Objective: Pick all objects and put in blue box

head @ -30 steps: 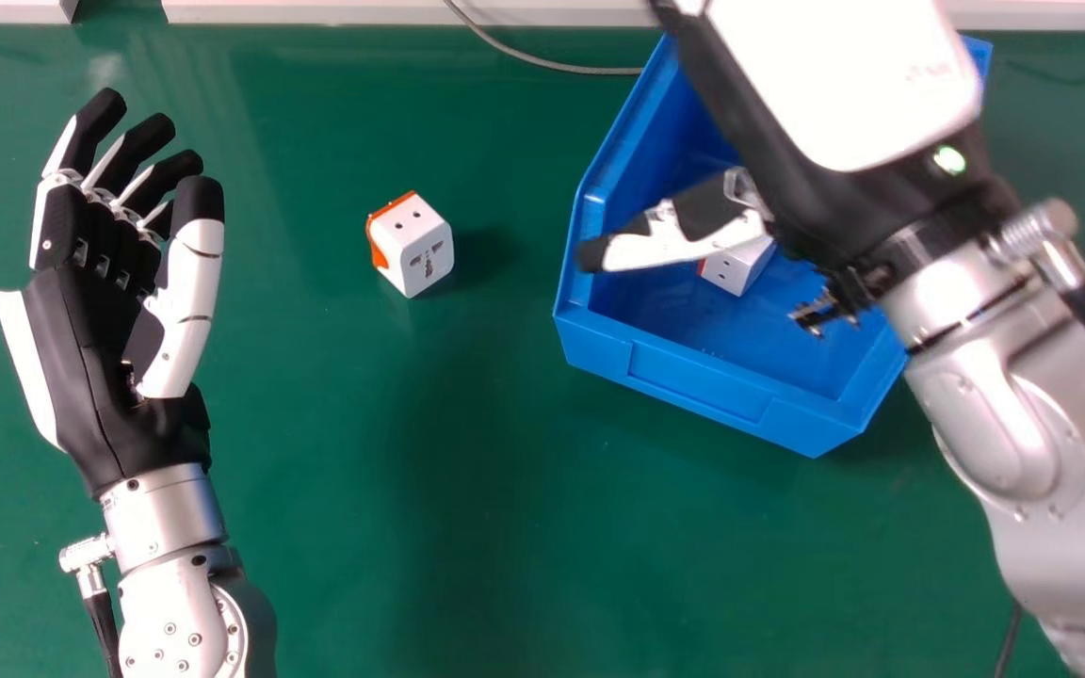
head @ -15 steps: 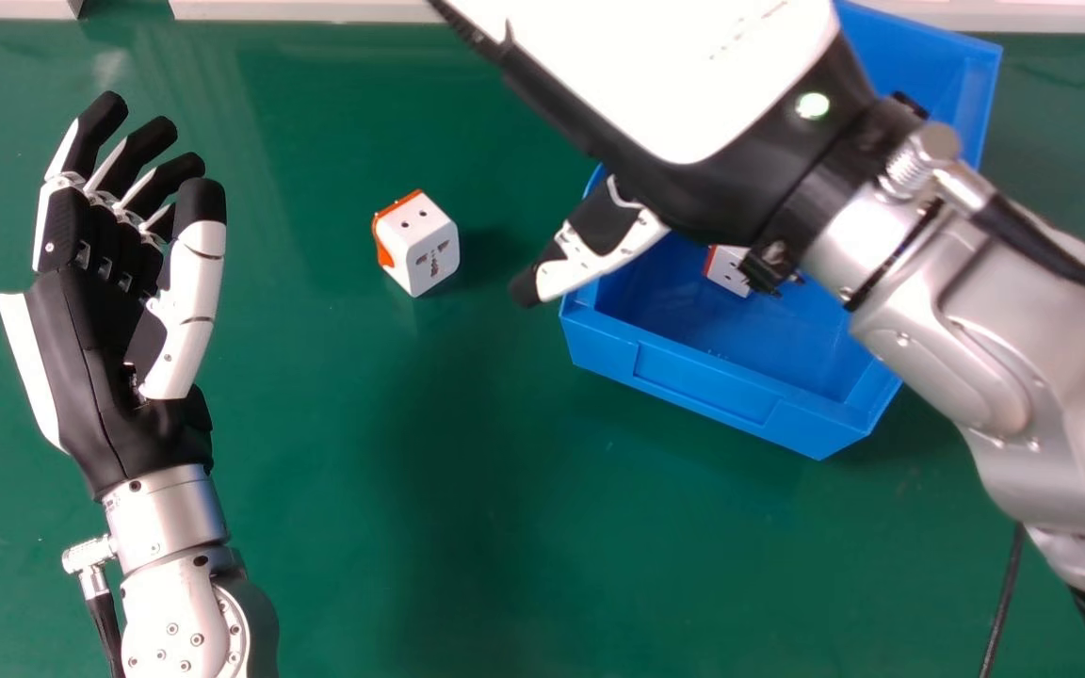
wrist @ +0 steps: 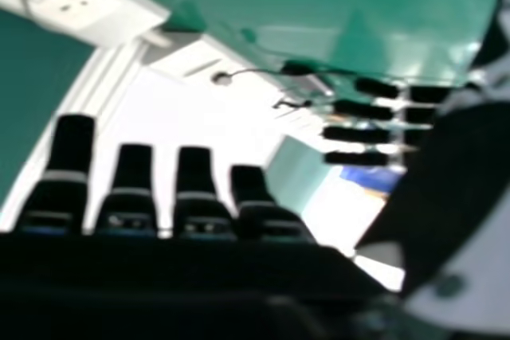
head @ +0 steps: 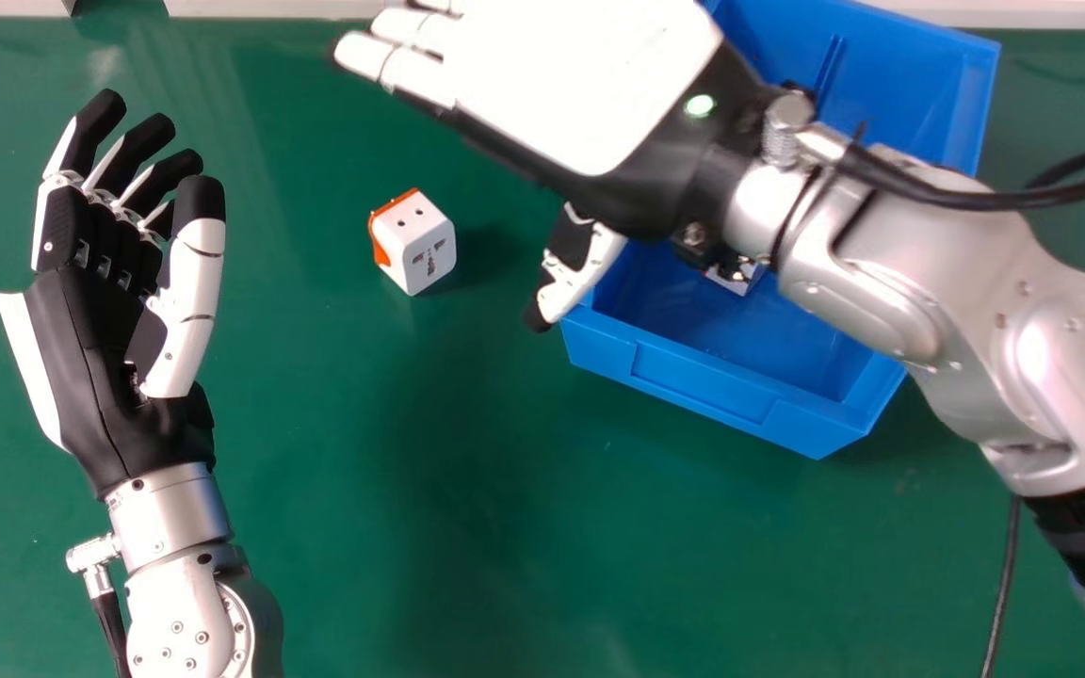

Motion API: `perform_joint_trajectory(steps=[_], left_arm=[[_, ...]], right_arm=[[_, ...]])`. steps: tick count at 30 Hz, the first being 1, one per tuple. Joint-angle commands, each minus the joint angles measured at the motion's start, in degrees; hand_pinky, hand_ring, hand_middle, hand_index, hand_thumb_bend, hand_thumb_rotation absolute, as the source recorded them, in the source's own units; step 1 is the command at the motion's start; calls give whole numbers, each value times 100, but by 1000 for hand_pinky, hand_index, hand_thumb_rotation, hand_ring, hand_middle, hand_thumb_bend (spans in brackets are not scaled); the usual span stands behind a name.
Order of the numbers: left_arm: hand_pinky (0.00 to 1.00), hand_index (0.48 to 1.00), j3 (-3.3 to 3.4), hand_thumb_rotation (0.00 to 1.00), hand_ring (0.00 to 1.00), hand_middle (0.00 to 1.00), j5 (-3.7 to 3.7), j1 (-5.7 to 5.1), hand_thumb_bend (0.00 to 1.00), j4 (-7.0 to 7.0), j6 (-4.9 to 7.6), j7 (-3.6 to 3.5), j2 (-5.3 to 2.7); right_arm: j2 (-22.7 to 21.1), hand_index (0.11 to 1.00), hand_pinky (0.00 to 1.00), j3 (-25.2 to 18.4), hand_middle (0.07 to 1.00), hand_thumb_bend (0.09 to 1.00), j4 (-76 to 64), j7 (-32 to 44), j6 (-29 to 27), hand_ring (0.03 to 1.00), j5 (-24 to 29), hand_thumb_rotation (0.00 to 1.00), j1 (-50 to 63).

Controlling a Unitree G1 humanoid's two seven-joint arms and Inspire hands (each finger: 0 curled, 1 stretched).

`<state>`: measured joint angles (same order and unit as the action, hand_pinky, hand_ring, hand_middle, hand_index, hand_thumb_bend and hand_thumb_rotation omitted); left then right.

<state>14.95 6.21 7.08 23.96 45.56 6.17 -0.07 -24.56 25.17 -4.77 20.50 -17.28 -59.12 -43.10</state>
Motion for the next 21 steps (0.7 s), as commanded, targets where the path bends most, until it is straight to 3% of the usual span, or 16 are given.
perform_joint_trajectory(steps=[1, 6, 13, 17, 21], left_arm=[[649, 797, -20, 399, 706, 760, -20, 27, 650, -85, 134, -23, -5], [652, 798, -26, 398, 706, 760, -72, 45, 638, -57, 126, 9, -17], [648, 799, -14, 403, 706, 763, -81, 101, 644, 20, 156, 24, -6], [650, 799, -25, 404, 707, 763, -115, 103, 641, 0, 144, 40, -9], [655, 803, -25, 407, 709, 764, -103, 112, 647, -9, 125, 27, -4]], right_arm=[[70, 900, 744, 69, 894, 1000, 208, -178, -48, 899, -106, 352, -330], [88, 889, 735, 274, 892, 1000, 757, -177, -214, 895, -234, 360, -794], [330, 868, 721, 480, 880, 1000, 1986, -528, -409, 881, -176, 374, -1407], [453, 864, 726, 649, 879, 993, 2691, -528, -450, 881, -181, 375, -1811], [553, 854, 728, 773, 876, 969, 3255, -799, -522, 875, -197, 380, -2100]])
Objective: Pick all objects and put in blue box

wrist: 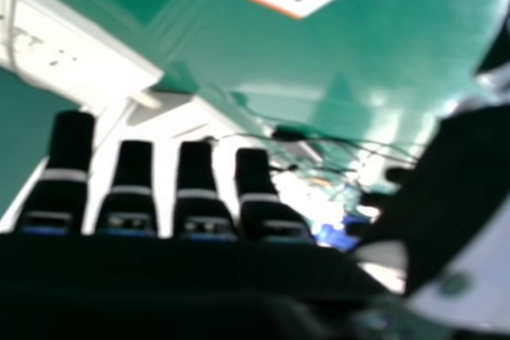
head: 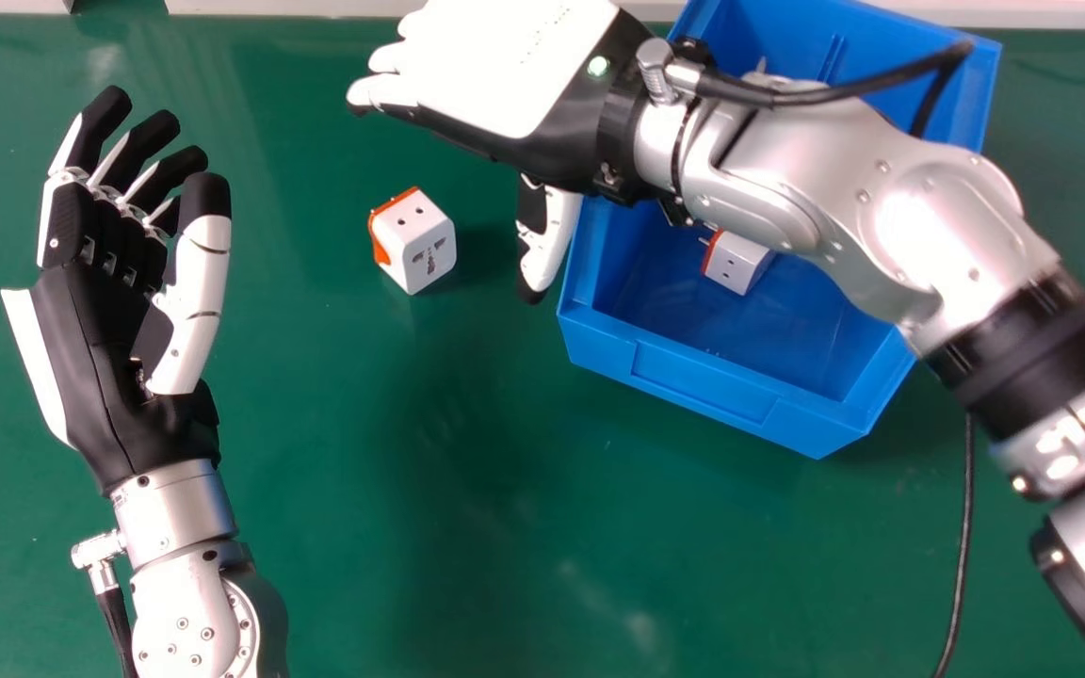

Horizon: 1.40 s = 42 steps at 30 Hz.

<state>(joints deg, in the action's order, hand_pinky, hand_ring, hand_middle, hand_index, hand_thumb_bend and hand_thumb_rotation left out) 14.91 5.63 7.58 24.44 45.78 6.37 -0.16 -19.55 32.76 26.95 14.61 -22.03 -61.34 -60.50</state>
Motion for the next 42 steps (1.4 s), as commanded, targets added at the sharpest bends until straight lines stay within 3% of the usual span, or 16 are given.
perform_joint_trajectory(steps=[1, 4, 8, 15, 18, 24, 27, 32, 39, 42], left_arm=[[655, 803, -15, 407, 709, 764, -65, 65, 647, -56, 101, 21, 7], [652, 803, -5, 412, 708, 764, -101, 71, 655, -57, 116, 57, 8], [652, 803, -10, 410, 708, 763, -34, 87, 654, -73, 111, 22, 12], [653, 800, -13, 404, 707, 761, -47, 119, 645, -65, 117, 14, 24], [653, 799, -15, 403, 706, 761, -19, 130, 643, -61, 129, -9, 22], [653, 797, -13, 402, 704, 759, -72, 126, 637, -80, 128, 29, -1], [651, 796, -19, 403, 703, 758, -35, 104, 638, -112, 113, 10, -2], [654, 798, -16, 402, 706, 759, -58, 95, 638, -115, 114, 19, 7], [654, 797, 9, 401, 707, 760, -35, 118, 637, -49, 137, -5, 49], [655, 798, 29, 400, 708, 761, -35, 129, 635, -21, 142, 16, 50]], right_arm=[[71, 854, 728, 44, 876, 969, 174, -260, -56, 875, 17, 380, -415], [113, 849, 719, 153, 875, 959, 377, -285, -93, 872, 29, 387, -563], [187, 848, 716, 225, 878, 944, 612, -308, -181, 876, 100, 393, -706], [313, 845, 715, 313, 883, 933, 926, -425, -245, 884, 127, 398, -915], [390, 844, 713, 346, 883, 931, 1061, -365, -246, 885, 152, 398, -1018], [492, 839, 717, 439, 885, 927, 1224, -351, -218, 888, 114, 399, -1126], [545, 837, 726, 479, 888, 924, 1350, -423, -244, 891, 138, 401, -1140], [642, 834, 727, 546, 887, 924, 1573, -575, -266, 889, 128, 399, -1182], [798, 828, 731, 545, 884, 926, 1883, -580, -189, 886, 163, 394, -1384], [884, 826, 731, 567, 883, 922, 2130, -592, -156, 884, 166, 392, -1485]])
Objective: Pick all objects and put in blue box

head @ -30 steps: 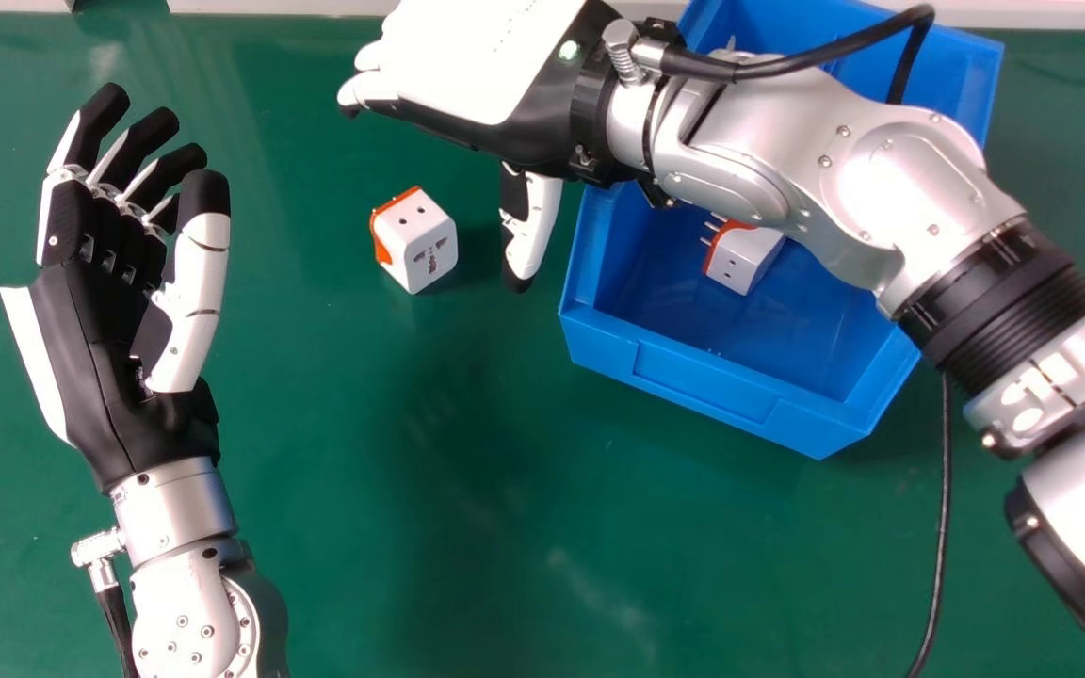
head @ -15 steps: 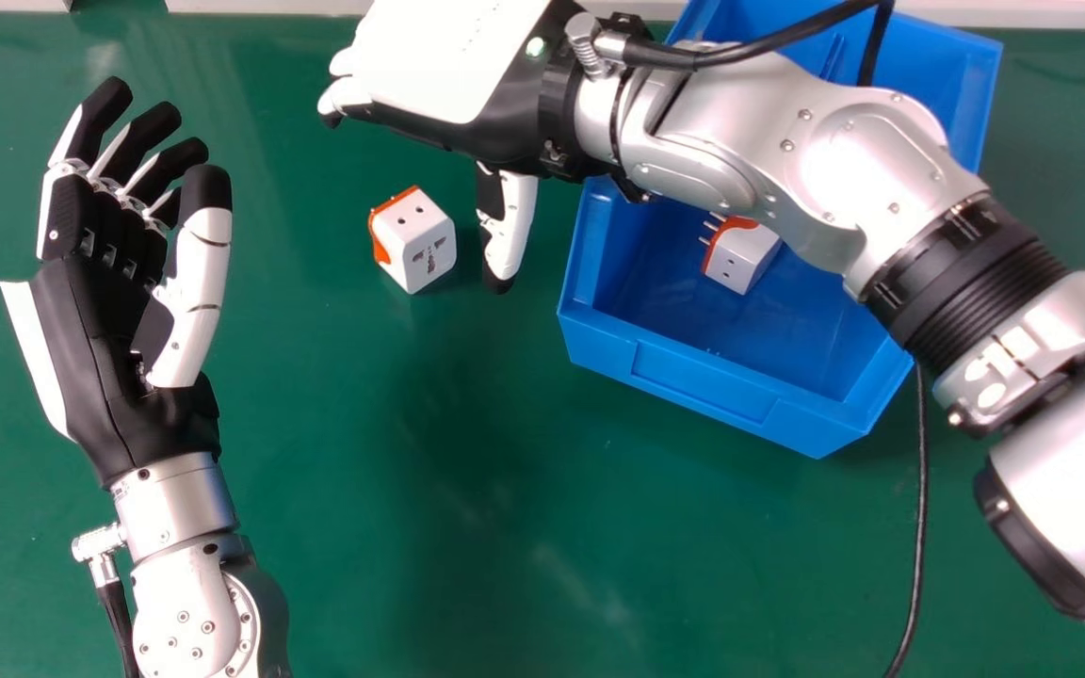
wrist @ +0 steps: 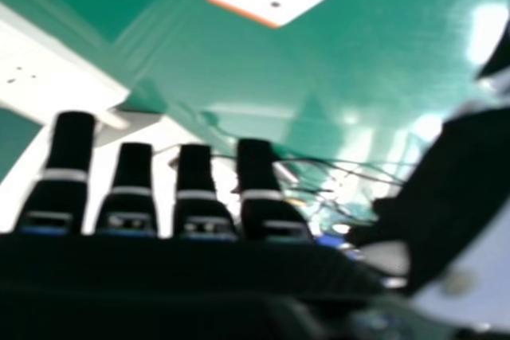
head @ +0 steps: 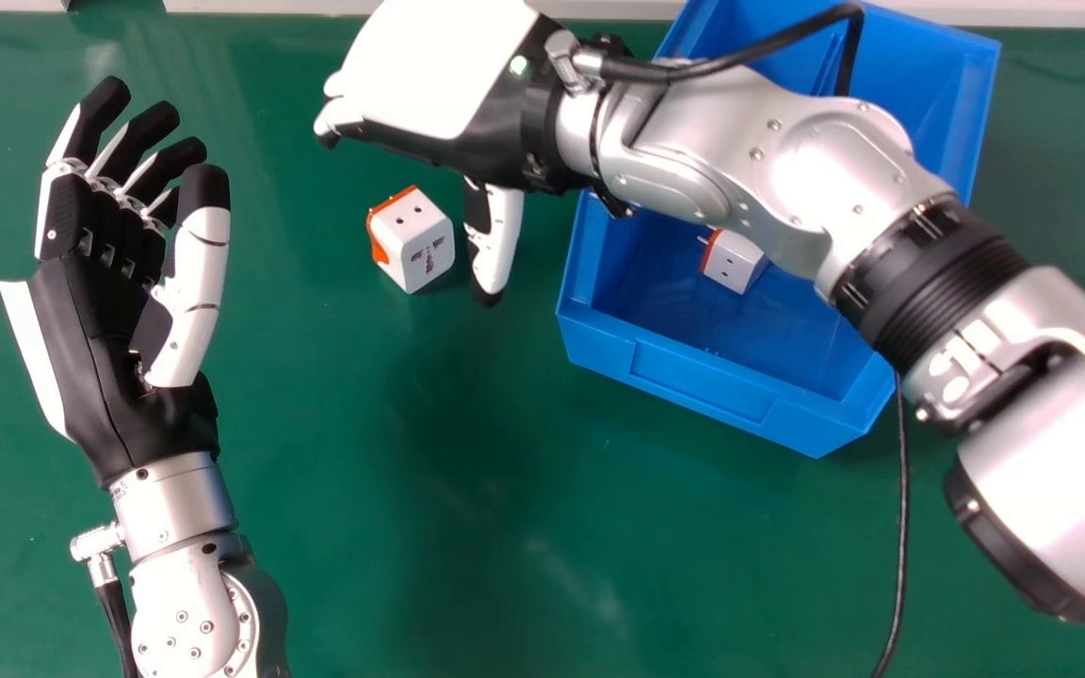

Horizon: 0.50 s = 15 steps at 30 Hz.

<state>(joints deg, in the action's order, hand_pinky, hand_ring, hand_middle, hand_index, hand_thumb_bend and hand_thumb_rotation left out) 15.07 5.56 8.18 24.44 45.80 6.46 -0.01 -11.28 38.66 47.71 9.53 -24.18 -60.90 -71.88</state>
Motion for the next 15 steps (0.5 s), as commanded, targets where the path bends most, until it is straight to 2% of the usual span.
perform_joint_trajectory(steps=[1, 5, 8, 13, 15], left_arm=[[654, 798, 17, 399, 708, 760, -17, 70, 635, -12, 145, 2, 36], [653, 796, 21, 399, 708, 760, -13, 59, 638, -17, 166, -15, 53], [651, 798, 24, 400, 709, 764, -26, 44, 640, -32, 182, -3, 52], [651, 799, 9, 396, 710, 766, 54, 15, 635, -74, 173, -54, 43], [654, 800, 9, 393, 712, 768, 65, 0, 634, -103, 151, -62, 43]], right_arm=[[90, 823, 728, -3, 882, 922, 168, -119, 66, 883, 114, 391, -382], [195, 809, 723, 74, 878, 925, 573, -246, 82, 880, 103, 392, -515], [248, 791, 727, 129, 870, 923, 805, -333, 100, 879, 91, 395, -587], [291, 778, 732, 159, 864, 915, 1057, -376, 92, 879, 152, 398, -644], [298, 772, 736, 157, 864, 910, 1125, -403, 70, 881, 172, 394, -646]])
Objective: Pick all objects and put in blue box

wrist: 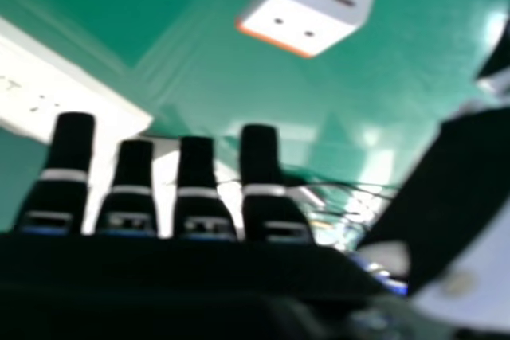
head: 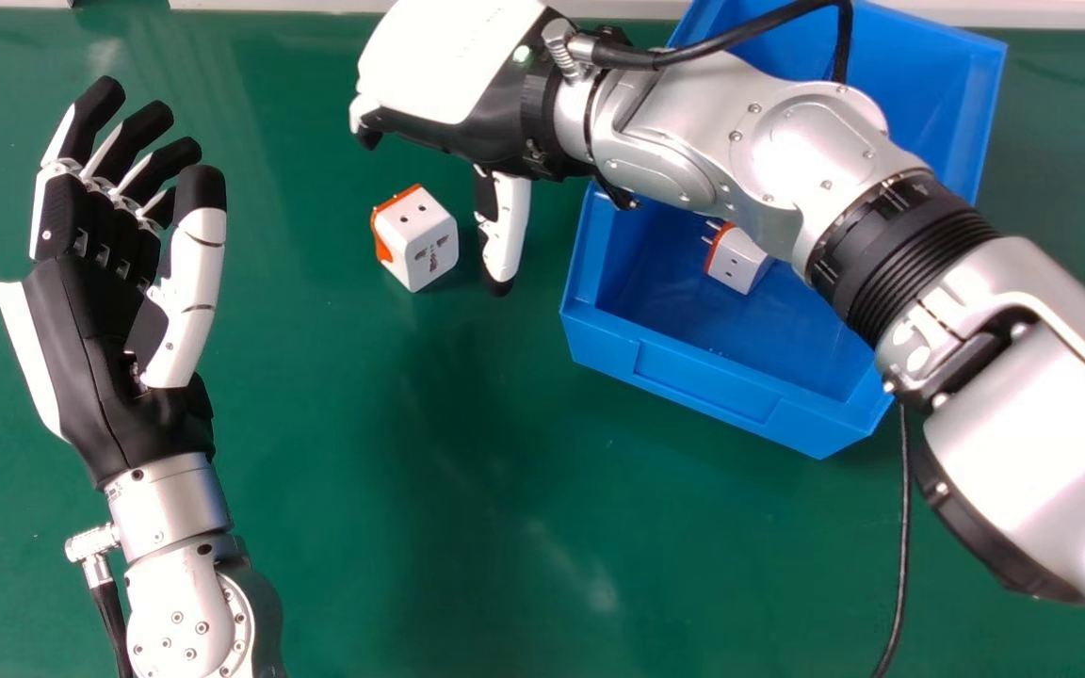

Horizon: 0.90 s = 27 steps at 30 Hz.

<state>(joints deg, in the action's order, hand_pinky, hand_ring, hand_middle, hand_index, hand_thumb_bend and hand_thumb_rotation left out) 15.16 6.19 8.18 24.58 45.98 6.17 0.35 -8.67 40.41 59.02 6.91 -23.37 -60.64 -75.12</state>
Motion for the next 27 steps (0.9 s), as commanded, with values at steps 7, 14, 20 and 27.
perform_joint_trajectory(steps=[7, 14, 20, 27], left_arm=[[657, 804, -12, 387, 717, 775, 14, -3, 632, -75, 178, -48, 13], [658, 804, -14, 387, 716, 776, -3, -21, 626, -94, 179, -44, 24], [658, 803, -17, 386, 717, 778, 35, -32, 627, -137, 136, -53, 16], [657, 802, -22, 386, 714, 775, -41, -41, 633, -134, 171, 7, -18]], right_arm=[[54, 769, 737, 93, 860, 903, 83, -275, -85, 877, 97, 379, -313], [140, 766, 717, 266, 849, 916, 68, -301, -78, 867, 77, 404, -297], [241, 771, 716, 273, 846, 921, 100, -251, -78, 868, 118, 405, -338], [414, 774, 697, 309, 834, 928, 244, -317, 19, 859, 123, 383, -269]])
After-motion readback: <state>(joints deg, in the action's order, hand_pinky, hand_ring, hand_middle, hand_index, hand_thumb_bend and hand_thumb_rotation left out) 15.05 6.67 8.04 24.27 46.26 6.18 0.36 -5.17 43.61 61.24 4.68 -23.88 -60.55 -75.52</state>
